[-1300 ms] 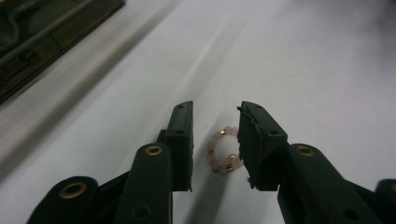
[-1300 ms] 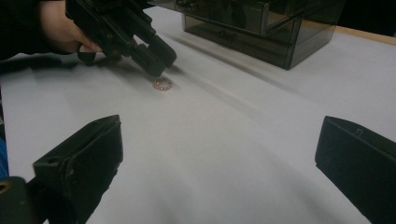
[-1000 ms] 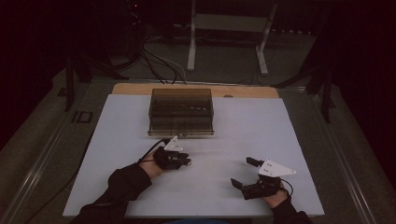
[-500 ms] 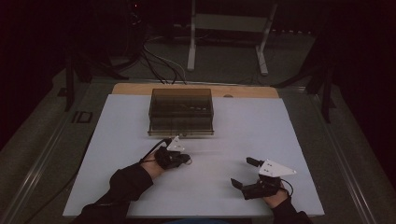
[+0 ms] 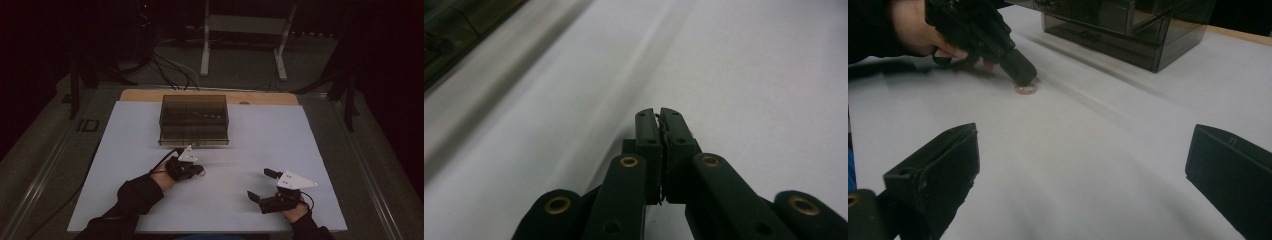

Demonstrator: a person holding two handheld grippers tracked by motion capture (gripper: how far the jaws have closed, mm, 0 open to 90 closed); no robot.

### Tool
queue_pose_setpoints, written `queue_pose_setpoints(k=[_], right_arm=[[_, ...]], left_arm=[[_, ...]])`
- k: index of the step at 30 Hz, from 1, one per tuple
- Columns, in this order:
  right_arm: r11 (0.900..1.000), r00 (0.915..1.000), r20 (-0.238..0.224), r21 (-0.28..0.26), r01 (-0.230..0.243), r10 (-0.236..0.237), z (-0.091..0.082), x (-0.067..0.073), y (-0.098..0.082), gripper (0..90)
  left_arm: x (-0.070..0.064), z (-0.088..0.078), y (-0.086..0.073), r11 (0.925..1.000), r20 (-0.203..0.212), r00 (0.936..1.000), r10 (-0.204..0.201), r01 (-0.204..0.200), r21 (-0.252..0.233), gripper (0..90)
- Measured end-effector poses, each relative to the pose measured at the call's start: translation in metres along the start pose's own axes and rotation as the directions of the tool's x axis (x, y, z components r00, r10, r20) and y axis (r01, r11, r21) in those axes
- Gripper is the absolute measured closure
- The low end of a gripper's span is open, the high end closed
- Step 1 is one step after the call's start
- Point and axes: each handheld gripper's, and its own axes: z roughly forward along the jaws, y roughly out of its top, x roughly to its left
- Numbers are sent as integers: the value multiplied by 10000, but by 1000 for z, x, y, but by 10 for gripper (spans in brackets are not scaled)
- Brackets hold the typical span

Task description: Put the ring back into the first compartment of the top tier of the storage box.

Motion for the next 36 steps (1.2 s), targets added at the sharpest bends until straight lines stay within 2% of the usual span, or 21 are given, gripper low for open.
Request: queue_pose_setpoints(k=[4, 17, 36], right_arm=[[10000, 10000, -8, -18, -27, 27, 0, 0, 0, 12], [10000, 10000, 29, -6, -18, 18, 0, 0, 0, 12], [10000, 10000, 57, 1, -17, 17, 0, 0, 0, 12]], left_arm=[[0, -3, 2, 9999, -23, 9999, 130, -129, 82, 900], [-5, -13, 8, 9997, -83, 9997, 223, -224, -97, 900], [-14, -33, 19, 9983, 111, 9983, 568, -566, -157, 900]])
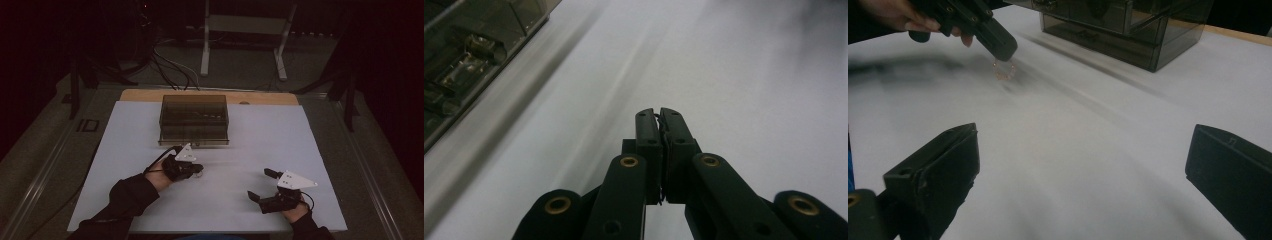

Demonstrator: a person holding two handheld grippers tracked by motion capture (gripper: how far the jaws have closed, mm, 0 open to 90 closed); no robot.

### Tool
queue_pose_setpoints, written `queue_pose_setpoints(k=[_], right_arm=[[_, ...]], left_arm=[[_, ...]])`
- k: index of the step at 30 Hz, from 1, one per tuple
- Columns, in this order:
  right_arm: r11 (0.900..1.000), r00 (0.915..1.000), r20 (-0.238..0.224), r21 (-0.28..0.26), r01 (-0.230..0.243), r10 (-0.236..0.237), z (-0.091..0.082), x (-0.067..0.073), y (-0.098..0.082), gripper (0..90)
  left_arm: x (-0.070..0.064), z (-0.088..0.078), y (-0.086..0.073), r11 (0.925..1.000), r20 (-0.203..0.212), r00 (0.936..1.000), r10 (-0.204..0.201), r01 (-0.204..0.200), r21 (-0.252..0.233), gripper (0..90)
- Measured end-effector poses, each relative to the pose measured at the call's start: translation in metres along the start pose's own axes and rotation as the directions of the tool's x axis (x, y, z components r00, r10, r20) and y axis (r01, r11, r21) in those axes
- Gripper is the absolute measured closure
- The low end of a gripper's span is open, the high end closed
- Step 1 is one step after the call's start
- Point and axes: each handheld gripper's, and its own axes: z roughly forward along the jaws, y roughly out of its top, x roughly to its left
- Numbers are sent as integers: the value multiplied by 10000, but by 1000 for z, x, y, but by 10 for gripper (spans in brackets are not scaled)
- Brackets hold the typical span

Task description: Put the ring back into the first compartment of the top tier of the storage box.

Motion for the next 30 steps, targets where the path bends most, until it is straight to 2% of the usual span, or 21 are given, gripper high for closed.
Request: queue_pose_setpoints(k=[3, 5, 10, 26, 30], right_arm=[[10000, 10000, 4, 7, 6, -6, 0, 0, 0, 12], [10000, 10000, 5, 6, 1, -1, 0, 0, 0, 12], [10000, 10000, 2, 4, -7, 7, 0, 0, 0, 12], [10000, 10000, 24, -21, -15, 15, 0, 0, 0, 12], [10000, 10000, 12, -10, -9, 9, 0, 0, 0, 12]], left_arm=[[-1, -3, 1, 9999, 119, 9999, -87, 88, -120, 900], [-2, -5, 2, 9999, 108, 9999, 62, -61, -80, 900], [-4, -10, 6, 9998, 172, 9998, 128, -125, -129, 900], [-2, -24, 15, 9994, 211, 9997, 143, -136, -330, 900], [-1, -29, 17, 9991, 82, 9999, 150, -147, -400, 900]])
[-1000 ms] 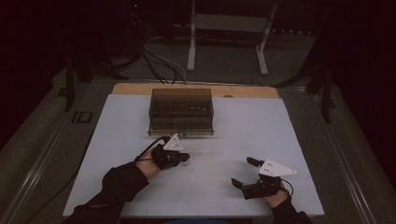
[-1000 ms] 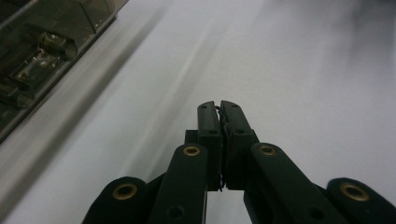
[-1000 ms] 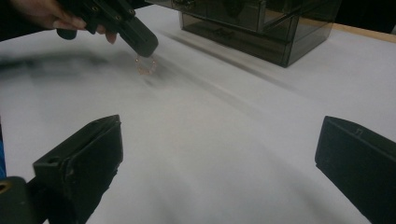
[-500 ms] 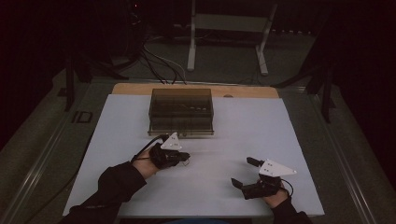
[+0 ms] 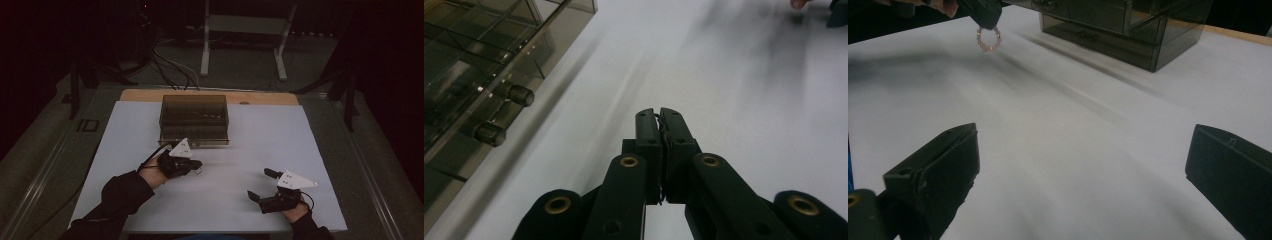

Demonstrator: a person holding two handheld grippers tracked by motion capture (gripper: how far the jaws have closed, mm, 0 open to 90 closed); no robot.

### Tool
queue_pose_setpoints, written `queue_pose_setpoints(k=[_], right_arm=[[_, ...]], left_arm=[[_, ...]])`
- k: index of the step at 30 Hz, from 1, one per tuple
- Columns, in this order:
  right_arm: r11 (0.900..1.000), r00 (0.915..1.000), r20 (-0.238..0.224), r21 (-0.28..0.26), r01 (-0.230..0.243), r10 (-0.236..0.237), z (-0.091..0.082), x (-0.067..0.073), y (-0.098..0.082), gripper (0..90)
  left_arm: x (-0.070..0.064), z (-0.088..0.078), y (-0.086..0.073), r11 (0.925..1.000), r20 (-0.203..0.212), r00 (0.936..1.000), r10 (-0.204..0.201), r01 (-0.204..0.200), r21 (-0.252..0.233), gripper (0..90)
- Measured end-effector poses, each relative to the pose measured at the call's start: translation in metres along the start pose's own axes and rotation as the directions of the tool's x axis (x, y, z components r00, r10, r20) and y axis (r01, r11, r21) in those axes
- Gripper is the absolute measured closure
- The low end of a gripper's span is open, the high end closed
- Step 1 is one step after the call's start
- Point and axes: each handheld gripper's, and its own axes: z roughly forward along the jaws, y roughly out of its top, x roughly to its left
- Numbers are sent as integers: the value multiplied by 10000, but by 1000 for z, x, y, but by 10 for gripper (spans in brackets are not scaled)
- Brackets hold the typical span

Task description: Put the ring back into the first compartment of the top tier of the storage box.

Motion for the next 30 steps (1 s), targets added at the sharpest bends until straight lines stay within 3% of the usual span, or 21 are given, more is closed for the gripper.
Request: queue_pose_setpoints(k=[8, 30], right_arm=[[10000, 10000, 15, -16, -20, 20, 0, 0, 0, 12], [10000, 10000, 9, -11, -25, 25, 1, 0, 0, 12]], left_arm=[[3, -8, 6, 10000, -101, 9999, 80, -80, -33, 900], [20, -31, 13, 9995, -352, 9992, -167, 157, -271, 900]])
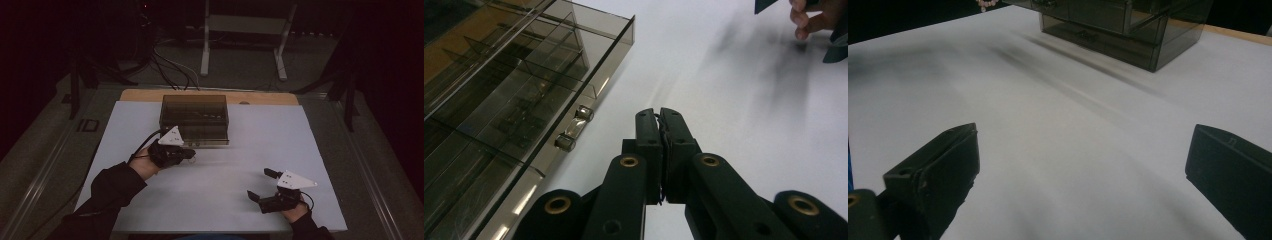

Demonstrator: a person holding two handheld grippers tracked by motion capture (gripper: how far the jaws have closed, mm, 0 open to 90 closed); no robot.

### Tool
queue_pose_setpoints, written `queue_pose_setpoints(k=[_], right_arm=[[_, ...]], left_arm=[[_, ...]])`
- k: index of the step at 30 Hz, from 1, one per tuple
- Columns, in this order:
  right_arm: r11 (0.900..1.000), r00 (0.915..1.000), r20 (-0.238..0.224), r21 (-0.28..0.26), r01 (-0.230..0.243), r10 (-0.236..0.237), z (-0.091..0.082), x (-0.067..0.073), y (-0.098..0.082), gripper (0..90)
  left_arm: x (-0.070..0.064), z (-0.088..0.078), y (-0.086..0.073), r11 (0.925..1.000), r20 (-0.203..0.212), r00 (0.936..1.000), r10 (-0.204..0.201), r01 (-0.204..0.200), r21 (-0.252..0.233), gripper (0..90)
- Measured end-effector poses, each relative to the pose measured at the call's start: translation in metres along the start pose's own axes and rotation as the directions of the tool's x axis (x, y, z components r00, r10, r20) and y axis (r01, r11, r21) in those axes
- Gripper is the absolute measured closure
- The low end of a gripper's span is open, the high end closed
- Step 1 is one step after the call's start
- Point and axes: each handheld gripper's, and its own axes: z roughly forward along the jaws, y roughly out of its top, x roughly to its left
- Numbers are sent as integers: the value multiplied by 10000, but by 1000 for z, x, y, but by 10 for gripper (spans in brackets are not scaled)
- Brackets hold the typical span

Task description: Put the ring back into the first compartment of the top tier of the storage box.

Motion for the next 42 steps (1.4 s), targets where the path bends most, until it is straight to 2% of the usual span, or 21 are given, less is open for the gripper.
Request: queue_pose_setpoints(k=[2, 9, 15, 31, 42], right_arm=[[10000, 10000, 3, 5, 7, -7, 0, 0, 0, 12], [10000, 10000, -1, 7, 2, -2, 0, 0, 0, 12], [10000, 10000, -8, 33, 7, -7, 0, 0, 0, 12], [10000, 10000, 1, 44, 23, -23, 0, 1, 0, 12], [10000, 10000, 12, 52, 19, -19, 0, 0, 0, 12]], left_arm=[[3, -2, 1, 9999, 74, 9999, -100, 101, -81, 900], [11, -12, 5, 9995, -126, 9997, -212, 209, -239, 900], [16, -16, 8, 9997, -290, 9995, -126, 121, -197, 900], [28, -27, 17, 9992, -578, 9981, -210, 191, -341, 900], [43, -37, 21, 9976, -849, 9952, -495, 451, -523, 900]])
